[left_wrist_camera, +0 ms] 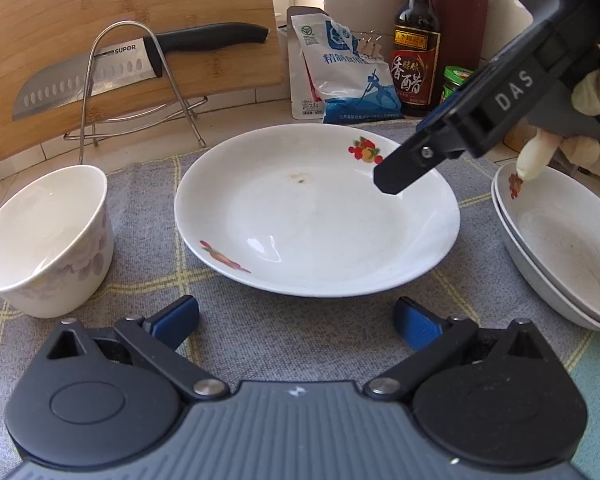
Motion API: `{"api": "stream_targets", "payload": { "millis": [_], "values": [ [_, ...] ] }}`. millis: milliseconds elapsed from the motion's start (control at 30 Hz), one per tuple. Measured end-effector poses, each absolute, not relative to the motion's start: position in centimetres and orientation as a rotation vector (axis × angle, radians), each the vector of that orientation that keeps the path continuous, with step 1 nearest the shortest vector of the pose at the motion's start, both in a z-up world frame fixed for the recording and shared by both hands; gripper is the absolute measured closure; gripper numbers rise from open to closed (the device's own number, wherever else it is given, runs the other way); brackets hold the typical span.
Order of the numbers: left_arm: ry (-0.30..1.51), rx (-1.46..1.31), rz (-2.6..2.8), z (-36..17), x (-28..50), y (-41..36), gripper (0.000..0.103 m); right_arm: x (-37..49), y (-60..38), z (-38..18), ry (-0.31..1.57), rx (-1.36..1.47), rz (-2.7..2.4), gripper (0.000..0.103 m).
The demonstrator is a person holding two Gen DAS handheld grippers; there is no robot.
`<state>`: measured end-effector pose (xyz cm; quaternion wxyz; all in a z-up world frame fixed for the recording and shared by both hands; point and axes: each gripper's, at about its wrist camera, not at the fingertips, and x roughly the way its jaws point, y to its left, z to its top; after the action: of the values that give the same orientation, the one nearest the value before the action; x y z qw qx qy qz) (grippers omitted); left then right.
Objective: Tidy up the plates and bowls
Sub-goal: 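Grasp the rim of the next floral plate with the right tool, then lift the plate with the right tool and carry it toward the stack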
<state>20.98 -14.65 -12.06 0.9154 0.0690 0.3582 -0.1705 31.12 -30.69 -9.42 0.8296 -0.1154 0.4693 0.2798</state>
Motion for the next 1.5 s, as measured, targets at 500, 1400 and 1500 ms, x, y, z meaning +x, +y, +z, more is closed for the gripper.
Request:
{"api": "stream_targets", "payload": {
  "millis": [500, 1400, 1500],
  "values": [
    [0.724, 0.142, -0.356, -12.1, 21.7, -14.7, 0.001, 35.2, -30.2, -11.7, 1.052, -0.172, 0.710, 0.000],
    [0.706, 0.196, -0.443, -11.8, 21.9, -14.8, 0.008, 40.2, -31.6, -12.2, 1.178, 0.053, 0.893, 0.015],
    [0.710, 0.198, -0.445, -11.7, 22.0, -14.8, 0.008, 40.3, -31.6, -12.1, 1.192, 0.060, 0.893, 0.015]
  ]
}}
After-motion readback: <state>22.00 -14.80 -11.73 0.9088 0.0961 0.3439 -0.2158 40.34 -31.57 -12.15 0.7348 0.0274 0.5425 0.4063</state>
